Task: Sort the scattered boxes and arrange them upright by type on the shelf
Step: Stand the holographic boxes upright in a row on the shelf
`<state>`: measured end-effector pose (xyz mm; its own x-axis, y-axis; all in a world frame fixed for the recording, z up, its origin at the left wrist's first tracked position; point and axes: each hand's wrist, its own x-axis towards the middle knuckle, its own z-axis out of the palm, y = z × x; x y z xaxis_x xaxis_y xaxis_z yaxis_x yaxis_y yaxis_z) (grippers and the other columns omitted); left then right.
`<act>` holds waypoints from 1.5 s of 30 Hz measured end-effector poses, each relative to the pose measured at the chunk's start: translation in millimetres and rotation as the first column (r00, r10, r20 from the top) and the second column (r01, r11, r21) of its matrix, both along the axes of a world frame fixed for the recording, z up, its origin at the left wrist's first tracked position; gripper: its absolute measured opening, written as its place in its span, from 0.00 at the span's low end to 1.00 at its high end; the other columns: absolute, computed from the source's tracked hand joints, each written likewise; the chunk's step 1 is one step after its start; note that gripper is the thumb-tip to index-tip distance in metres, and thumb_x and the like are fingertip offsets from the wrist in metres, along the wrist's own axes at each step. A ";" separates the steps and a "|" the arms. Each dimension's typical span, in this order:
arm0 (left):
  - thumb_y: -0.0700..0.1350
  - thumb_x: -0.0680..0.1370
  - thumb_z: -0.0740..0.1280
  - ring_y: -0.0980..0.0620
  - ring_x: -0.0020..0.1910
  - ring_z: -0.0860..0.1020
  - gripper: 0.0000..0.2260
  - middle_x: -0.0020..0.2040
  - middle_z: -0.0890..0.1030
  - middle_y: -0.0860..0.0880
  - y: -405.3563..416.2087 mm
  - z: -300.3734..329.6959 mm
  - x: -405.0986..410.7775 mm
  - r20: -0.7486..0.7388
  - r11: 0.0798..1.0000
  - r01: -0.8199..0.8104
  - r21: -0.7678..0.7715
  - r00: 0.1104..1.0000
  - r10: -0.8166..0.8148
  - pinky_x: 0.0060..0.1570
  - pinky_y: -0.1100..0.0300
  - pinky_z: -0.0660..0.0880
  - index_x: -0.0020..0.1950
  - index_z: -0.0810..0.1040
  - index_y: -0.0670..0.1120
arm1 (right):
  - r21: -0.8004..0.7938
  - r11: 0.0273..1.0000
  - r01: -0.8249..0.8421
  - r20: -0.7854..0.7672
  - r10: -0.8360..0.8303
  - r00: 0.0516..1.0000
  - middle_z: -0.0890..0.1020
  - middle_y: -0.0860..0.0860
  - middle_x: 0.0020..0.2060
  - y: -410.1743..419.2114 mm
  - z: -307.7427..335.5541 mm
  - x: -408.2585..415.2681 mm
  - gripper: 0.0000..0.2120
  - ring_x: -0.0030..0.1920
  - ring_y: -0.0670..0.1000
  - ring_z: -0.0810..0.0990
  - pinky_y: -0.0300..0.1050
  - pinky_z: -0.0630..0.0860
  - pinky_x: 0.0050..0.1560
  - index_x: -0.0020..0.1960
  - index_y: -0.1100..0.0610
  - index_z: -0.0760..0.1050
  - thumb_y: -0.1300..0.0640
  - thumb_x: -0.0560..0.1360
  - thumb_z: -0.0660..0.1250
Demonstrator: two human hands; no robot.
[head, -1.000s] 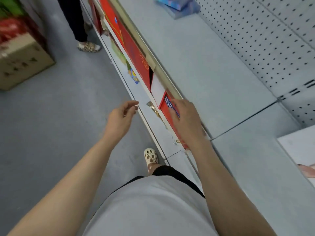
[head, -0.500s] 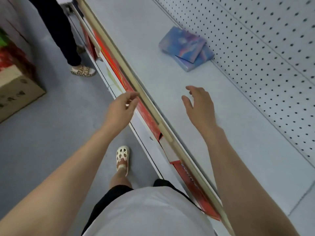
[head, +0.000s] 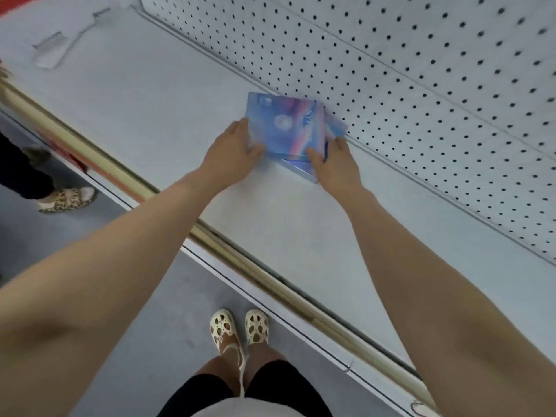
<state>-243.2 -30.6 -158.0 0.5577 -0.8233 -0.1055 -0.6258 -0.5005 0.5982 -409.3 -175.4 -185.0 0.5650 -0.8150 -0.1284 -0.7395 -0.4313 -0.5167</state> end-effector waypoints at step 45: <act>0.51 0.74 0.71 0.40 0.67 0.71 0.32 0.68 0.73 0.39 -14.7 -13.1 158.1 -0.085 0.995 -0.099 0.023 0.991 0.100 0.64 0.50 0.68 0.74 0.64 0.42 | 0.018 0.840 0.542 -0.219 -0.526 0.822 0.71 0.60 0.64 0.8 3.0 52.9 0.41 0.66 0.62 0.67 0.50 0.64 0.67 0.69 0.65 0.68 0.32 0.73 0.65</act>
<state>-85.0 -45.3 -171.1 0.6248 -0.7618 -0.1712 -0.5189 -0.5690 0.6379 -356.4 -174.6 -182.0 -0.0002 -0.9647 -0.2635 -0.9320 0.0956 -0.3496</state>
